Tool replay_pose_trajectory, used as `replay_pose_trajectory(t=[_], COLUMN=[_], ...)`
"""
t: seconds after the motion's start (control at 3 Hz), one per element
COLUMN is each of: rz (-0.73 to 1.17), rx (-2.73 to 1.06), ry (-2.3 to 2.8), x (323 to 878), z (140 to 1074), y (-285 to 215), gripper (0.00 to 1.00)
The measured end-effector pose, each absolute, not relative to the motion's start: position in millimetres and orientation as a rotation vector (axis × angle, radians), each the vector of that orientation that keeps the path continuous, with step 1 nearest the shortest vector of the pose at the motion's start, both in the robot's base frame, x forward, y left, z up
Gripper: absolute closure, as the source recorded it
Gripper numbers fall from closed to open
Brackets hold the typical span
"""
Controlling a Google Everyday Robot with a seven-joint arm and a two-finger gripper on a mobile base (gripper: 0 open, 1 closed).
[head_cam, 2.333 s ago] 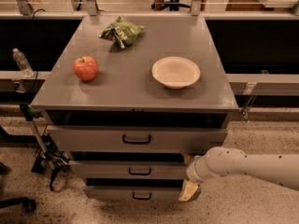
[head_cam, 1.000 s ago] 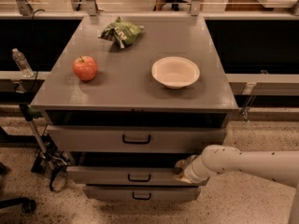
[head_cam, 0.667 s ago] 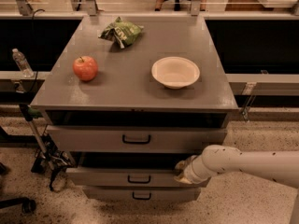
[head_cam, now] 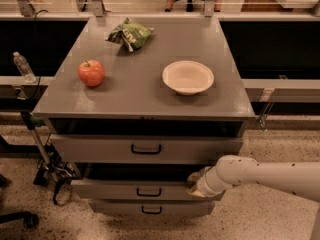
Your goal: Open middle drawer
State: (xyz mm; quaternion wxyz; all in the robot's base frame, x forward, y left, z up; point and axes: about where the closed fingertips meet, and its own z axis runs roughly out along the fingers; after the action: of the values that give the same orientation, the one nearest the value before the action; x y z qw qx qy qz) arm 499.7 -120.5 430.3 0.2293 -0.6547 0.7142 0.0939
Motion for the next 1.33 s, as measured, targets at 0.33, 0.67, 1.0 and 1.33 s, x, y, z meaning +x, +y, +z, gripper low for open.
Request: replay_pose_trajectory(t=[0.33, 0.67, 1.0, 1.33], rz=[0.27, 0.27, 0.27, 0.27], rx=[-1.803, -1.803, -1.803, -1.803], ry=[1.972, 1.973, 1.973, 1.973], x=[486.1, 486.0, 486.0, 485.9], z=[423.3, 426.0, 428.0, 428.2], y=[-121.4, -121.4, -121.4, -121.4], gripper=[1.0, 1.0, 1.0, 1.0])
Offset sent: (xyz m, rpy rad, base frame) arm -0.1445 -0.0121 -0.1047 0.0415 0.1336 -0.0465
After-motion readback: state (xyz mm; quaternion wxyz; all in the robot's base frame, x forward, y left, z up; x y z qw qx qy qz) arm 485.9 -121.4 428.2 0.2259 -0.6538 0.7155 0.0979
